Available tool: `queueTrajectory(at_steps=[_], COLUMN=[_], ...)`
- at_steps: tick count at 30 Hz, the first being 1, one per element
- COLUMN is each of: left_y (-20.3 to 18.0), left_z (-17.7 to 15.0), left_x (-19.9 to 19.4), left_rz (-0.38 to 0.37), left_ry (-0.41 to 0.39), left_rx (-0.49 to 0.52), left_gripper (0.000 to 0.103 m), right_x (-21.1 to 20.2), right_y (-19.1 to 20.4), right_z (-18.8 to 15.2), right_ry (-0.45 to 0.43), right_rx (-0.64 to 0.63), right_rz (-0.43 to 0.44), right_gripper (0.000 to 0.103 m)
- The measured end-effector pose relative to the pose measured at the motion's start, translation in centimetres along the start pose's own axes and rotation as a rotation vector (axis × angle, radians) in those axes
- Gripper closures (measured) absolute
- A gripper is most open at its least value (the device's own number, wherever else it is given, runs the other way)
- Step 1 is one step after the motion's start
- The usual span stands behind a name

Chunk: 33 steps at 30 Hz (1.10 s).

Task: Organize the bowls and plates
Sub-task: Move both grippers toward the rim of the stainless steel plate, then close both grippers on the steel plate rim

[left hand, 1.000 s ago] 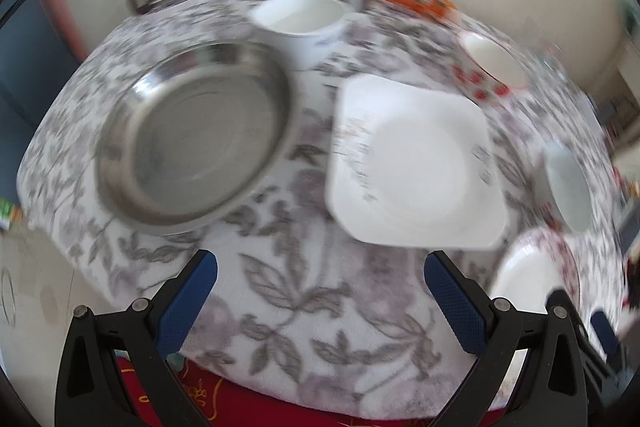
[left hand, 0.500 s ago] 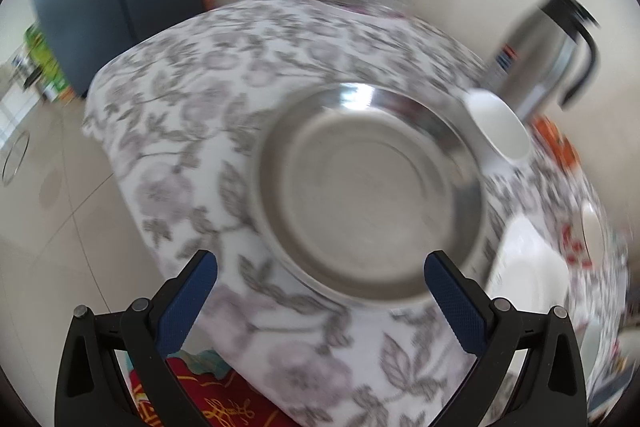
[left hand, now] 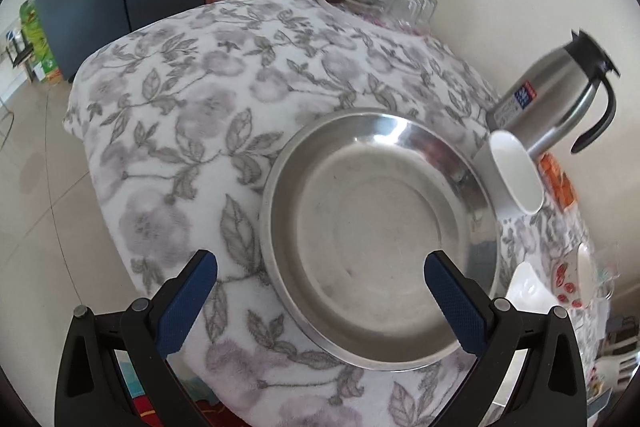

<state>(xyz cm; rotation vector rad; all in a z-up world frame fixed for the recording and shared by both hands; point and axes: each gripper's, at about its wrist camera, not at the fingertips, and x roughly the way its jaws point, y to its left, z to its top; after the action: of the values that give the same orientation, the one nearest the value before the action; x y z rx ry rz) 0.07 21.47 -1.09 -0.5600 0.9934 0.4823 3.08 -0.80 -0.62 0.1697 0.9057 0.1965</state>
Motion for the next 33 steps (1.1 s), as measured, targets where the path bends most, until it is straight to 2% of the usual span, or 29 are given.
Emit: queueTrajectory(at_steps=[4, 7, 12, 16, 20, 24, 27, 30, 32, 33], left_y=[-0.5, -0.2, 1.2, 1.2, 1.0, 0.9, 0.8, 0.5, 0.3, 0.2], left_z=[0.5, 0.9, 1.6, 2.4, 3.0, 3.6, 4.0, 4.2, 4.3, 4.4], left_x=[1.0, 1.9, 3.2, 3.6, 4.4, 5.2, 5.7, 6.5, 6.8, 7.0], left_rz=[0.019, 0.080, 0.093, 0.113, 0.112, 0.120, 0.123, 0.128, 0.131, 0.131], left_ry=[0.014, 0.031, 0.042, 0.017, 0.016, 0.008, 0.009, 0.017, 0.021, 0.020], left_rx=[0.024, 0.026, -0.039, -0.039, -0.033, -0.029, -0.019, -0.013, -0.003, 0.002], left_gripper=[0.000, 0.000, 0.000, 0.001, 0.007, 0.008, 0.022, 0.030, 0.041, 0.043], right_x=[1.5, 2.7, 4.3, 5.6, 7.0, 8.2, 9.0, 9.9, 10.3, 10.5], right_y=[1.8, 2.1, 2.5, 3.0, 3.5, 3.8, 3.8, 3.6, 3.6, 3.6], right_z=[0.5, 1.0, 2.2, 2.8, 3.0, 3.3, 3.5, 3.5, 3.5, 3.5], right_ry=[0.016, 0.017, 0.032, 0.051, 0.073, 0.092, 0.105, 0.119, 0.133, 0.136], right_rx=[-0.023, -0.012, -0.008, -0.009, -0.029, -0.035, -0.038, -0.032, -0.025, -0.026], right_rz=[-0.002, -0.001, 0.029, 0.080, 0.084, 0.101, 0.112, 0.116, 0.128, 0.136], right_gripper=[0.000, 0.001, 0.016, 0.024, 0.037, 0.044, 0.049, 0.056, 0.059, 0.062])
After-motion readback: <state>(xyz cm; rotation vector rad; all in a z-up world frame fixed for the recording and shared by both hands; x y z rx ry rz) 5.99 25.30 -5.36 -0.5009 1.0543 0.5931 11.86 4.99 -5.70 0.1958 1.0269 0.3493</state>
